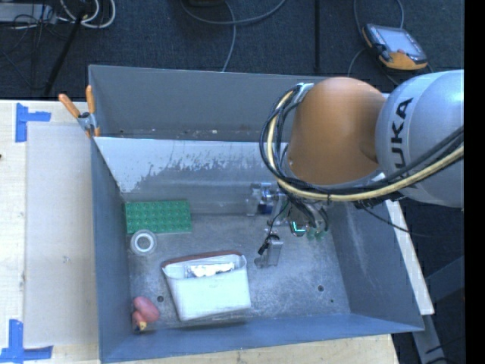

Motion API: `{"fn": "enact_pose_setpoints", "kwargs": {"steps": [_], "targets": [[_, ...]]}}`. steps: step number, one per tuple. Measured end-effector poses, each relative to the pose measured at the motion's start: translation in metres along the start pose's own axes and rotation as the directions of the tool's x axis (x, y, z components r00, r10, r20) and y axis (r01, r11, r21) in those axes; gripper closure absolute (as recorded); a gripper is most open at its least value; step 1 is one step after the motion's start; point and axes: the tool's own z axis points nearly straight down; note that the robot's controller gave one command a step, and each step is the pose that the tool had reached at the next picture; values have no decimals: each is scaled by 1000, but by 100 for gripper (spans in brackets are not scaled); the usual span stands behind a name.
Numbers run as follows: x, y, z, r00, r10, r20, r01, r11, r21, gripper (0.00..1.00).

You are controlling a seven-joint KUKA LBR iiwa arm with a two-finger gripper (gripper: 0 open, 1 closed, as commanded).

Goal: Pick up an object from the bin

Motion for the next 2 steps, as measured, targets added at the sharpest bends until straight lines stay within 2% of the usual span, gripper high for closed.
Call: {"fn": "enact_pose_setpoints", "kwargs": {"steps": [1,2], "targets": [[15,69,154,995,-98,-5,98,995,4,0],[13,70,149,996,-91,1,91,996,-1,100]]}}
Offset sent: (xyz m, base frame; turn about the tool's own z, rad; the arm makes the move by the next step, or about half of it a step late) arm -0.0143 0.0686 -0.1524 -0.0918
